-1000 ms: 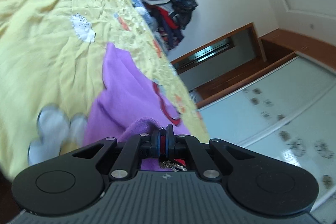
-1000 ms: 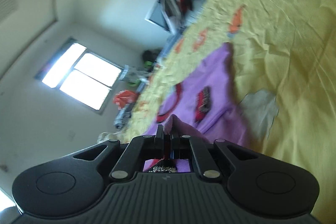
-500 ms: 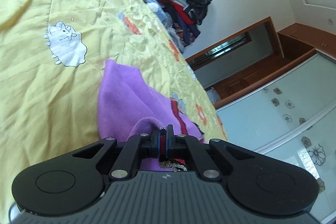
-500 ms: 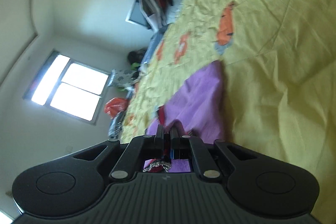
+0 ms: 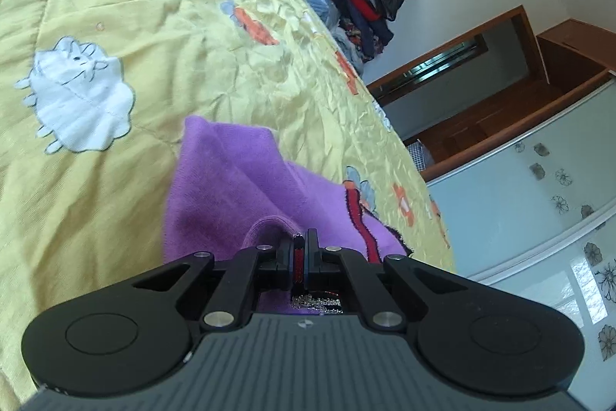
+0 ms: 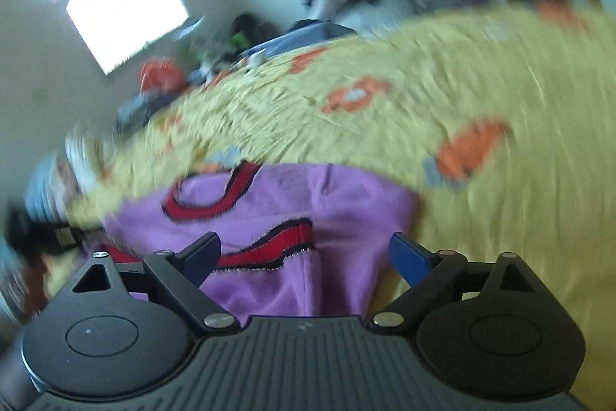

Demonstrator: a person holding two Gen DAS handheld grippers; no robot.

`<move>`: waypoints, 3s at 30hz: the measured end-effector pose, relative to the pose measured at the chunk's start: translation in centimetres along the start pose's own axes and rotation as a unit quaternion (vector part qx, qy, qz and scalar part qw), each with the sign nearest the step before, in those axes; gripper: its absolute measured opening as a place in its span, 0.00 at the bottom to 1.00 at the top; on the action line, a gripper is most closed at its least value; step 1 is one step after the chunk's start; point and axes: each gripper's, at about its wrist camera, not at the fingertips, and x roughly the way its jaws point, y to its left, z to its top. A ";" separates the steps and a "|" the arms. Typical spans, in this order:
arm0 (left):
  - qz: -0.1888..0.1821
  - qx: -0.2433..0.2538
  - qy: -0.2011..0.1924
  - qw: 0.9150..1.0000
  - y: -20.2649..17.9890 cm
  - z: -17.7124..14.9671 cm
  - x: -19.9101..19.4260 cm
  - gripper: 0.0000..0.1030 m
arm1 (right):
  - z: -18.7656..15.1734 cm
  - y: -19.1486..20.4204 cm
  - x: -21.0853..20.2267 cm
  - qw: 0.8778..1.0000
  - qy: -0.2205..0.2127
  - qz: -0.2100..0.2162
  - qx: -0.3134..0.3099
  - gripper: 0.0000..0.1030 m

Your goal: Fold small clothes

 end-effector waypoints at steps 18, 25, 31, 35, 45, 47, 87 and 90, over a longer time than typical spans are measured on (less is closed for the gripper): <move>0.033 0.044 -0.034 0.998 -3.6 -0.5 -2.2 0.03 | 0.6 9.0 0.4 0.962 -0.040 -0.103 -0.251 0.04; 0.074 0.062 -0.032 0.995 -4.6 1.6 1.5 0.03 | 2.1 4.2 4.3 0.969 -0.013 -0.157 -0.189 0.04; 0.101 0.013 -0.025 0.994 -1.5 2.3 3.3 0.07 | 0.6 1.1 5.7 0.978 0.017 -0.157 -0.135 0.08; 0.092 -0.052 -0.018 0.994 1.0 3.3 2.8 0.14 | 0.9 1.4 4.5 0.978 0.017 -0.174 -0.116 0.62; 0.129 0.194 -0.016 0.972 -8.7 -3.3 -5.3 0.84 | -5.4 10.2 -3.4 0.989 0.004 -0.046 -0.138 0.86; 0.121 0.243 0.028 0.962 -9.9 -7.4 -4.8 0.84 | -6.8 11.8 -2.5 0.989 0.020 -0.043 -0.144 0.87; 0.319 0.259 -0.066 0.909 -9.6 2.5 2.2 0.93 | -8.4 22.7 5.3 0.994 0.050 -0.047 -0.085 1.00; 0.228 0.276 -0.012 0.934 -11.6 0.9 4.1 0.95 | -6.9 23.9 8.6 0.997 0.043 -0.046 -0.048 1.00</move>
